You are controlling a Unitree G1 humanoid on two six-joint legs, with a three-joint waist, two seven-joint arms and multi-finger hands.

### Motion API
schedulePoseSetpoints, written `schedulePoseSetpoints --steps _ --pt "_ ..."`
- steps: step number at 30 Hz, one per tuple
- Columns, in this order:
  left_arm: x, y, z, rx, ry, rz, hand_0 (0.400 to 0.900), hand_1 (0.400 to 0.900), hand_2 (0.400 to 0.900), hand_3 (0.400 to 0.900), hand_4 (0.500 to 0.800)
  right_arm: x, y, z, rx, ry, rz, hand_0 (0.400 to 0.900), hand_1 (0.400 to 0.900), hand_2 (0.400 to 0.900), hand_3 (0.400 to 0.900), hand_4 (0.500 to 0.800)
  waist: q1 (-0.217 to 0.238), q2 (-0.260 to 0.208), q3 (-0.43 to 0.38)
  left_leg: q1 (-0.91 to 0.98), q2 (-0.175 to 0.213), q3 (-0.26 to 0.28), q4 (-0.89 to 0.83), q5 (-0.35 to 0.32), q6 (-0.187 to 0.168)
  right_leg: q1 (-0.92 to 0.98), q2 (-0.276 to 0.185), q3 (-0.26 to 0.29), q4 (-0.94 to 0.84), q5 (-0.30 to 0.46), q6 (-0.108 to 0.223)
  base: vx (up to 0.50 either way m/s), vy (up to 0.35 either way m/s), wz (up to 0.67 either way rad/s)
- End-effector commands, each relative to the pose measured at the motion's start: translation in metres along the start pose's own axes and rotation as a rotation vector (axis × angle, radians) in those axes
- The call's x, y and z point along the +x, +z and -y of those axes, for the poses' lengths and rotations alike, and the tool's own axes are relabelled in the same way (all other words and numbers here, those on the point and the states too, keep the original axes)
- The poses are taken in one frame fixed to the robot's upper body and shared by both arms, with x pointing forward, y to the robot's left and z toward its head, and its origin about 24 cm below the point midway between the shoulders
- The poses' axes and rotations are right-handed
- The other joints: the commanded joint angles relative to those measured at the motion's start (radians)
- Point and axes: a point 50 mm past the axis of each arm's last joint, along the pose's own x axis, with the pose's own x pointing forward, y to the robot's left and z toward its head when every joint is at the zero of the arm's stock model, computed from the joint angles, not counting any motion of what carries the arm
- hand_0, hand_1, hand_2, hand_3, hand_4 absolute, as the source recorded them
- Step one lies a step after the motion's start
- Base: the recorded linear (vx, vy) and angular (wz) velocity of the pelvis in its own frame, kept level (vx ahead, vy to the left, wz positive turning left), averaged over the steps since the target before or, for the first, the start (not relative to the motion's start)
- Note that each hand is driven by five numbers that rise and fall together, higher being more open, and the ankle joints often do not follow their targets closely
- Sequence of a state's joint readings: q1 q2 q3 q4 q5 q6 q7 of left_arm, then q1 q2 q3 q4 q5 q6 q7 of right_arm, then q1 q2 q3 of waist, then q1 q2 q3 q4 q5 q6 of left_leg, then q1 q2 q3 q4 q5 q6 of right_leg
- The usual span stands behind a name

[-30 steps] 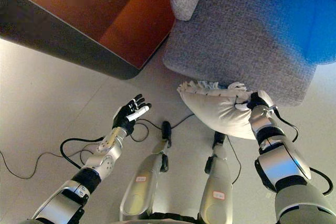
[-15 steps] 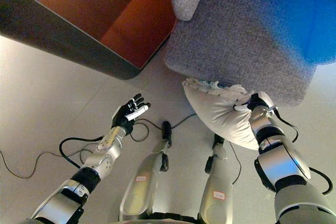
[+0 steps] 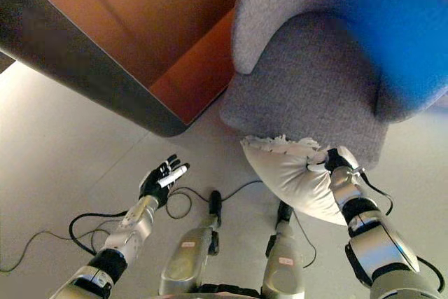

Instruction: Pick up the pillow and put it on the sofa.

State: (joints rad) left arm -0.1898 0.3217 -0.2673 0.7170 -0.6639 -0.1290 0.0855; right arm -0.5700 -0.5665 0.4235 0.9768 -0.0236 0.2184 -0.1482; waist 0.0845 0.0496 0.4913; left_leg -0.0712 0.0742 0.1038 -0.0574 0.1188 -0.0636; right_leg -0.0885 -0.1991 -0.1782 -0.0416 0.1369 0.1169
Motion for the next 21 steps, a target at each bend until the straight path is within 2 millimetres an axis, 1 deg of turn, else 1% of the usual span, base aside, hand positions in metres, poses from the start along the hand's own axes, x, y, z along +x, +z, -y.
schedulePoseSetpoints --steps 1,3,7,11,13,15,16,17,18,21 --pt "-0.004 -0.008 -0.01 0.103 -0.009 -0.019 0.9 0.9 0.9 0.9 0.8 -0.004 0.029 0.06 -0.069 -0.212 0.152 0.4 0.4 0.4 0.4 0.5 0.016 -0.063 -0.148 0.012 0.033 -0.053 0.084 -0.079 -0.033 0.011 -0.071 0.006 0.101 -0.037 0.066 0.21 -0.009 -0.02" --pt "-0.009 -0.02 -0.016 0.12 0.005 -0.064 0.9 0.9 0.9 0.9 0.8 -0.006 0.027 0.057 -0.101 -0.198 0.16 0.4 0.4 0.4 0.4 0.5 0.011 -0.077 -0.187 0.044 0.039 -0.051 0.075 -0.08 -0.034 0.046 -0.066 0.006 0.09 -0.039 0.066 0.19 -0.009 -0.02" --pt "-0.016 -0.034 -0.025 0.13 0.027 -0.12 0.9 0.9 0.9 0.9 0.8 -0.011 0.028 0.058 -0.133 -0.19 0.174 0.4 0.4 0.4 0.4 0.5 0.006 -0.094 -0.243 0.089 0.044 -0.048 0.065 -0.086 -0.034 0.096 -0.061 0.005 0.071 -0.042 0.067 0.17 -0.002 -0.02" --pt "-0.025 -0.051 -0.033 0.151 0.049 -0.188 0.9 0.9 0.9 0.9 0.8 -0.014 0.031 0.066 -0.166 -0.192 0.196 0.4 0.4 0.4 0.4 0.5 0.006 -0.106 -0.303 0.132 0.052 -0.038 0.045 -0.091 -0.035 0.138 -0.056 -0.003 0.051 -0.044 0.069 0.12 0.007 -0.01" --pt "-0.028 -0.056 -0.037 0.153 0.059 -0.207 0.9 0.9 0.9 0.9 0.8 -0.015 0.034 0.069 -0.178 -0.197 0.21 0.4 0.4 0.4 0.4 0.5 0.005 -0.11 -0.319 0.141 0.053 -0.036 0.042 -0.093 -0.035 0.147 -0.054 -0.003 0.044 -0.043 0.07 0.07 0.014 -0.04" --pt "-0.031 -0.062 -0.043 0.149 0.072 -0.23 0.9 0.9 0.9 0.9 0.8 -0.016 0.043 0.083 -0.198 -0.207 0.226 0.4 0.4 0.4 0.4 0.5 0.006 -0.115 -0.341 0.153 0.056 -0.03 0.04 -0.094 -0.036 0.158 -0.053 -0.004 0.038 -0.041 0.071 0.05 0.018 -0.06" --pt "-0.032 -0.063 -0.043 0.148 0.073 -0.233 0.9 0.9 0.9 0.9 0.8 -0.016 0.044 0.085 -0.202 -0.21 0.229 0.4 0.4 0.4 0.4 0.5 0.006 -0.115 -0.344 0.155 0.056 -0.029 0.038 -0.094 -0.036 0.16 -0.053 -0.004 0.036 -0.041 0.071 0.04 0.015 -0.04" --pt "-0.034 -0.065 -0.045 0.151 0.073 -0.242 0.9 0.9 0.9 0.9 0.8 -0.017 0.049 0.093 -0.212 -0.218 0.233 0.4 0.4 0.4 0.4 0.5 0.008 -0.118 -0.356 0.161 0.057 -0.028 0.034 -0.094 -0.036 0.166 -0.052 -0.007 0.033 -0.041 0.072 0.03 0.008 -0.02" --pt "-0.034 -0.065 -0.045 0.151 0.073 -0.243 0.9 0.9 0.9 0.9 0.8 -0.017 0.049 0.094 -0.212 -0.219 0.232 0.4 0.4 0.4 0.4 0.5 0.008 -0.118 -0.356 0.161 0.057 -0.028 0.034 -0.094 -0.036 0.167 -0.052 -0.007 0.033 -0.041 0.072 0.05 0.006 -0.01" --pt "-0.036 -0.069 -0.048 0.154 0.065 -0.258 0.9 0.9 0.9 0.9 0.8 -0.018 0.058 0.109 -0.237 -0.242 0.242 0.4 0.4 0.4 0.4 0.5 0.016 -0.123 -0.374 0.172 0.057 -0.03 0.031 -0.097 -0.034 0.177 -0.052 -0.011 0.03 -0.041 0.073 0.05 0.005 0.02"
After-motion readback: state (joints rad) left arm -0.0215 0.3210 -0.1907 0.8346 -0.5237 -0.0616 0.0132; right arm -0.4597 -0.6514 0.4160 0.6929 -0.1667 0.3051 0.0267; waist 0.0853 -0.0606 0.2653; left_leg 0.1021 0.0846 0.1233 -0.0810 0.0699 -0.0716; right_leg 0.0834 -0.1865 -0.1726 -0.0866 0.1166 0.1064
